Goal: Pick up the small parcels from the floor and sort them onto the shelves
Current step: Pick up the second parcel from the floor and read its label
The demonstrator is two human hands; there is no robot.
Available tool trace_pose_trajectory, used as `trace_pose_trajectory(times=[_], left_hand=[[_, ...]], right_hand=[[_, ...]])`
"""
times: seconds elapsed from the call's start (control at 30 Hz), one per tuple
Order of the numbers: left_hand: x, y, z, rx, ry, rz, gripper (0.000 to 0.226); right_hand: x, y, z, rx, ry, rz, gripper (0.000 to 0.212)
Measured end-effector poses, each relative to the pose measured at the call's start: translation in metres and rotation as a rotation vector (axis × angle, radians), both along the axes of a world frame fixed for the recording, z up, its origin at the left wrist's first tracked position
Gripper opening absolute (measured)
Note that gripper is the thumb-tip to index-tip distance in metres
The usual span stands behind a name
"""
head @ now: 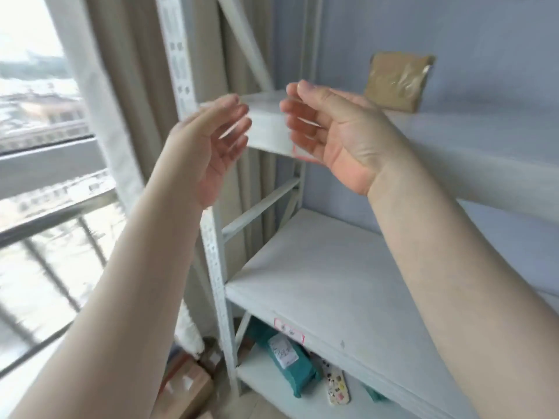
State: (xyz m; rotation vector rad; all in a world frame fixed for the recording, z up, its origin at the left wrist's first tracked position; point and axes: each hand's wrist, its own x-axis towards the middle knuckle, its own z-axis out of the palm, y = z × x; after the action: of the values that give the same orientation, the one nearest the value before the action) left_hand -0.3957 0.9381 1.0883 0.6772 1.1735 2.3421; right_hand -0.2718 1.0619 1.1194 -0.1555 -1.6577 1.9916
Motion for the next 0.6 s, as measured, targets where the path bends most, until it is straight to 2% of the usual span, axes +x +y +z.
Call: trace_pose_trajectory(times=[0.23,0.43,0.6], left_hand=[[0.057,-0.117,-0.096,-0.129,-0.233,0.312,0.008],[0.107,-0.217,-0.133,-0.159,-0.373,0.588,0.009],[0.154,-0.283,-0.160,-0.160,-0.458,0.720,0.009]], right_hand=[[-0.013,-0.088,-0.094,-0.169,-0.229,0.383,0.009],[-0.007,-0.180,-0.149,-0.233,-0.379,0.635,0.018],[0.011,-0.250,-0.182,-0.218,-0.476,0.758,0.014]])
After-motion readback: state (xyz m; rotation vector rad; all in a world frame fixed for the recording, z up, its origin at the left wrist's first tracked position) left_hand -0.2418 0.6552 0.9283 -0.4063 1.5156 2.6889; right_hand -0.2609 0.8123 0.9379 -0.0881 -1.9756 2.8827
